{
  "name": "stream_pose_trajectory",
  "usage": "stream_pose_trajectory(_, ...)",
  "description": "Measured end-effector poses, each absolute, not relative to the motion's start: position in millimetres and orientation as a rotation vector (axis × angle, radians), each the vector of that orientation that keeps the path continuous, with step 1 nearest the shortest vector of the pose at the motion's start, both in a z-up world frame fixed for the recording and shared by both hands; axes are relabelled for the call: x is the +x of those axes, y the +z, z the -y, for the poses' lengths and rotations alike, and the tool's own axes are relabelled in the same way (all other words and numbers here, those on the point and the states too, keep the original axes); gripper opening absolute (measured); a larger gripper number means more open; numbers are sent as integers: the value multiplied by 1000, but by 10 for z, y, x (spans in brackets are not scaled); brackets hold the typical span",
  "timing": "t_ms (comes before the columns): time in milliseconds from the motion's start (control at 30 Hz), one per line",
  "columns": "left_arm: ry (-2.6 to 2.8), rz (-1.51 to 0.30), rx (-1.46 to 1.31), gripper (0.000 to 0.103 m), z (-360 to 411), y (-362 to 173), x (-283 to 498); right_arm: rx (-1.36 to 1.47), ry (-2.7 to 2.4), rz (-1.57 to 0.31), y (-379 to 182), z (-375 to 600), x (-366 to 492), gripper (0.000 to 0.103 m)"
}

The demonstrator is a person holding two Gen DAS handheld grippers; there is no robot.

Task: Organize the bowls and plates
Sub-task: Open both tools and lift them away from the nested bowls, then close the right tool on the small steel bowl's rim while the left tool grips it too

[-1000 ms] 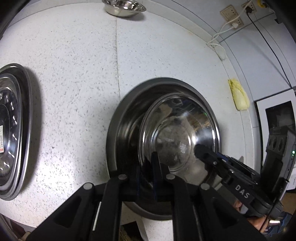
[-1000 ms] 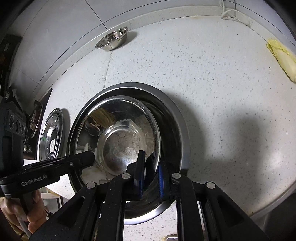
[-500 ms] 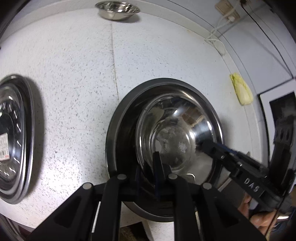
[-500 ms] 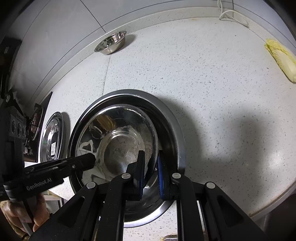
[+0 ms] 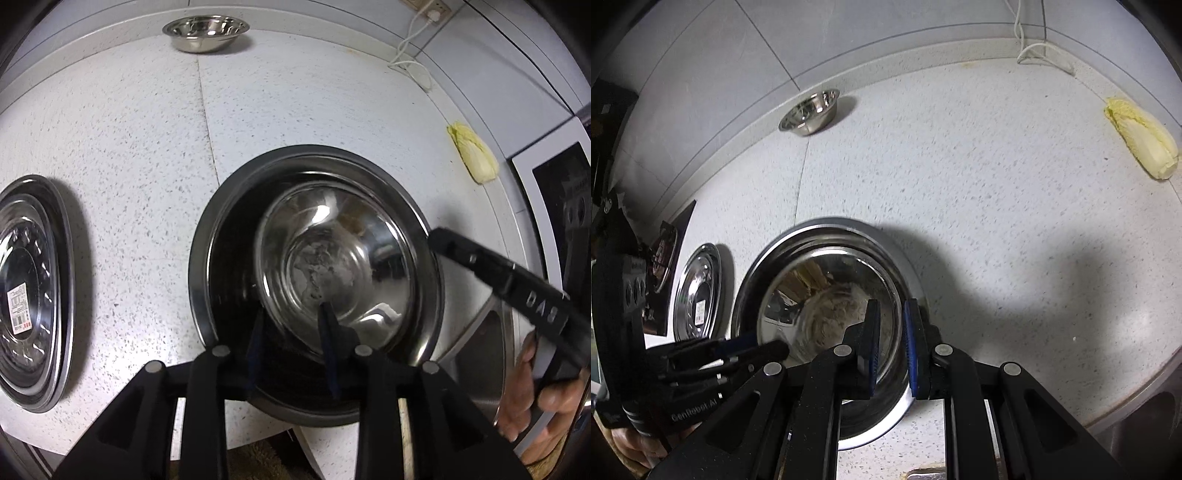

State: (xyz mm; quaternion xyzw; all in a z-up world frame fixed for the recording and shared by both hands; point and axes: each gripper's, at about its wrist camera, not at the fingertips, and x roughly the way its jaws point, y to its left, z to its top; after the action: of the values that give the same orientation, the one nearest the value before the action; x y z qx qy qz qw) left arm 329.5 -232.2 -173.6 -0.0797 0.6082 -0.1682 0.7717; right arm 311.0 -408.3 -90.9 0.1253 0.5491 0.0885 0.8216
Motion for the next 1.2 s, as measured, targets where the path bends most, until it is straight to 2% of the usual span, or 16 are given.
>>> stream_pose_trajectory(433, -377, -1253, -182, 29, 1951, -1350, 3269, 258, 195, -1122, -664, 3975, 3315, 13)
stream_pose_trajectory(467, -371, -1247, -197, 29, 1903, -1317, 3319, 257, 198, -1117, -638, 3958, 3337, 14)
stream_pose_trajectory(500, -364, -1239, -212, 29, 1842, -1279, 3377, 254, 204, -1108, -589, 3911, 3390, 20)
stream_pose_trajectory(533, -350, -1227, -234, 29, 1757, -1228, 3472, 251, 207, -1100, -553, 3869, 3432, 28)
stream_pose_trajectory(600, -328, -1214, -280, 30, 1623, -1163, 3629, 239, 216, -1077, -451, 3745, 3542, 35)
stream_pose_trajectory(933, -158, -1166, -531, 33, 931, -1145, 5030, 263, 264, -1063, -268, 3142, 4643, 35)
stream_pose_trajectory(1200, -95, -1124, -578, 33, 746, -1367, 6096, 265, 186, -1143, -778, 2938, 5679, 35)
